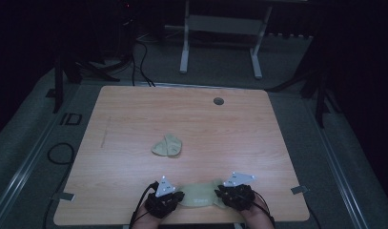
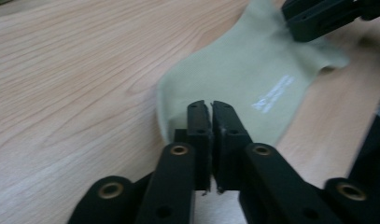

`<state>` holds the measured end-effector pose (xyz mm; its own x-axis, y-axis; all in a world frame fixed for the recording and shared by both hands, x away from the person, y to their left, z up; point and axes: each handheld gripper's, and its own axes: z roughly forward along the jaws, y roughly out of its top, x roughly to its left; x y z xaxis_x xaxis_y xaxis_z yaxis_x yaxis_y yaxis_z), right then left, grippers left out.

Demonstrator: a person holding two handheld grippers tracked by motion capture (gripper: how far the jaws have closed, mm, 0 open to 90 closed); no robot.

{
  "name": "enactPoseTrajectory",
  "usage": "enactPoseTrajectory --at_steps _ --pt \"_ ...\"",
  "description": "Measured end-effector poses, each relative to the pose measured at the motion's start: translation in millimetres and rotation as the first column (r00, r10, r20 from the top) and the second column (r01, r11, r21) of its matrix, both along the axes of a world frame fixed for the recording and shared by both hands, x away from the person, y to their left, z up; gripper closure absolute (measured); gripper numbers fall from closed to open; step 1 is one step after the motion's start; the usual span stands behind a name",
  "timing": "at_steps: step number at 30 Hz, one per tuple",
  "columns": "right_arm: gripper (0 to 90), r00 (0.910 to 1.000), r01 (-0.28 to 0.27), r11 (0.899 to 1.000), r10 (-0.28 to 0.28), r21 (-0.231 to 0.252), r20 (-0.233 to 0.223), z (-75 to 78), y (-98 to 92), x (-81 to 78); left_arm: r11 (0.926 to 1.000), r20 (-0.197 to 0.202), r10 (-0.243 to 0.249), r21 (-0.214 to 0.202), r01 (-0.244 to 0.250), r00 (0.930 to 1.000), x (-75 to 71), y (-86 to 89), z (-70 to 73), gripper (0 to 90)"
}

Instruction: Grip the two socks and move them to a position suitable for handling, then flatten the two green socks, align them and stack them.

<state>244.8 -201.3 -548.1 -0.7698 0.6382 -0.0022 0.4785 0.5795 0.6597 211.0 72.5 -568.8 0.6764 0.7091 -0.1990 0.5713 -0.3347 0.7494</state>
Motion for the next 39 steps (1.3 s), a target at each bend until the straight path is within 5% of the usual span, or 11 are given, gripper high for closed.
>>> enactPoseTrajectory --at_steps 6,14,20,27,39 --pt "71.6 0.9995 -0.019 0.999 0.018 0.039 0.025 15.7 2.0 -1.5 0.9995 0.081 -0.018 -0.023 0.020 0.9965 -10.6 10.2 16.8 74.8" --pt "52.6 0.9994 -0.002 0.997 -0.001 0.078 0.036 33.6 3.1 9.7 0.9998 0.145 0.012 -0.019 -0.010 0.9893 -18.4 39.0 20.8 59.5" --pt "41.8 0.9988 -0.031 0.997 0.028 0.071 0.040 35.6 9.0 14.5 0.9994 0.156 0.033 0.007 -0.035 0.9873 -24.5 58.7 18.1 51.5" --pt "33.4 0.9969 -0.078 0.993 0.076 0.094 0.017 40.0 18.4 17.6 0.9957 0.138 0.093 -0.008 -0.093 0.9861 -30.2 85.5 10.7 46.8" --pt "29.8 0.9932 -0.113 0.992 0.111 0.056 0.036 49.0 51.1 49.0 0.9941 0.150 0.107 0.003 -0.108 0.9828 -29.8 87.9 7.3 32.9"
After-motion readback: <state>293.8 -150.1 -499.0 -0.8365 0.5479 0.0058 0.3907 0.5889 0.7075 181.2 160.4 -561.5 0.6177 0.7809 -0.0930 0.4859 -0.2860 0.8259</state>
